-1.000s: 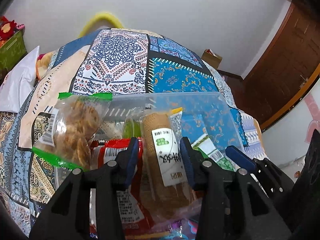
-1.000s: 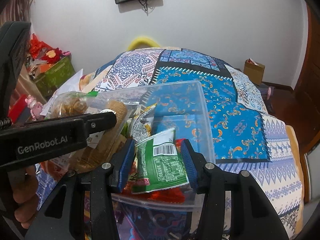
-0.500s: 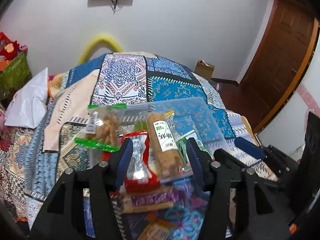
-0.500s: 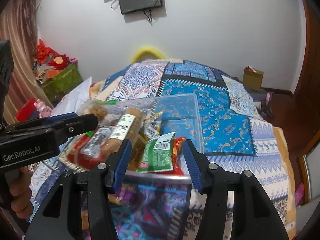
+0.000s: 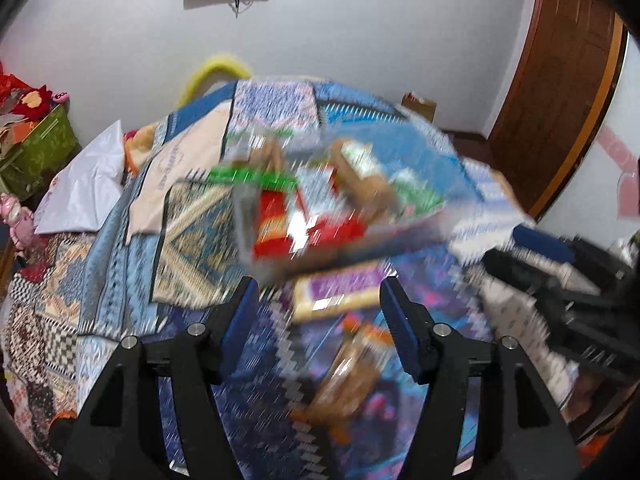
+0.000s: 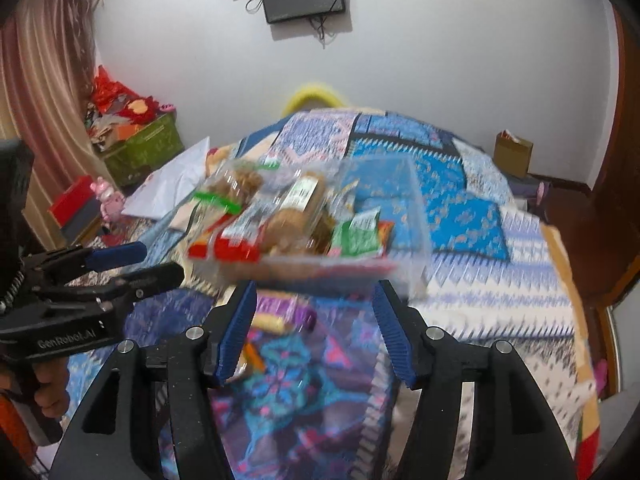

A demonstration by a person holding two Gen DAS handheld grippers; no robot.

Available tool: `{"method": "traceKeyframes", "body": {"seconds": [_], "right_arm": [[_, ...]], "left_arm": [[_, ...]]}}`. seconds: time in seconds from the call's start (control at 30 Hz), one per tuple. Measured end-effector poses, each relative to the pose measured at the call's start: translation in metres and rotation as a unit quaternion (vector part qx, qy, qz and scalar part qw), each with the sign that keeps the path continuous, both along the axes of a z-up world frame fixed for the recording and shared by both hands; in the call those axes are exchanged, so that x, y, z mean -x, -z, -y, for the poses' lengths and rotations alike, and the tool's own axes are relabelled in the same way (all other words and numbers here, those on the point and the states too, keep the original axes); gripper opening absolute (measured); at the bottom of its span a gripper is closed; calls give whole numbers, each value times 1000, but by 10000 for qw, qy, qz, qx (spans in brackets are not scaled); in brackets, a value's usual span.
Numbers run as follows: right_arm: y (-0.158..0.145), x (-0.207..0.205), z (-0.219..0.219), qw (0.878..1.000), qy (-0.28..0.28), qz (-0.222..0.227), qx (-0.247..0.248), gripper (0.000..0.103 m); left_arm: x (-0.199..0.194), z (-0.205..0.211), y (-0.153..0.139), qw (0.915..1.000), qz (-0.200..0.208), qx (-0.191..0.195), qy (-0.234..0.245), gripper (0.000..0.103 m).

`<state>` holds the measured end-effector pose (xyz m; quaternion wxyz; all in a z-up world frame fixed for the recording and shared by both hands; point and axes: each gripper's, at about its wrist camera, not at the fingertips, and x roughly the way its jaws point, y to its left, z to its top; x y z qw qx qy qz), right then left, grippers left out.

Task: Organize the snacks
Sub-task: 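Grasp the purple-label coconut roll with the left tool while the right grasps the orange-sealed pastry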

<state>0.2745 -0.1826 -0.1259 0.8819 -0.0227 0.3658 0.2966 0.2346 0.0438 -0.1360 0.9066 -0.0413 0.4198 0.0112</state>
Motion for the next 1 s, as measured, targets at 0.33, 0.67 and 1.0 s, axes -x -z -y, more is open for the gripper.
{"method": "traceKeyframes", "body": {"seconds": [0.33, 0.67, 1.0], "right_arm": [[43, 25, -15, 9981, -182, -566, 177, 57], [60, 31, -34, 9954, -254, -872, 308, 57], [75, 29, -61, 9918, -575, -1008, 538, 57]], "left_arm": [[16, -35, 83, 9957, -882, -199, -217, 62], [24, -1, 91, 9961, -809, 64, 339, 63], [32, -21, 84, 9967, -737, 268, 188, 63]]}}
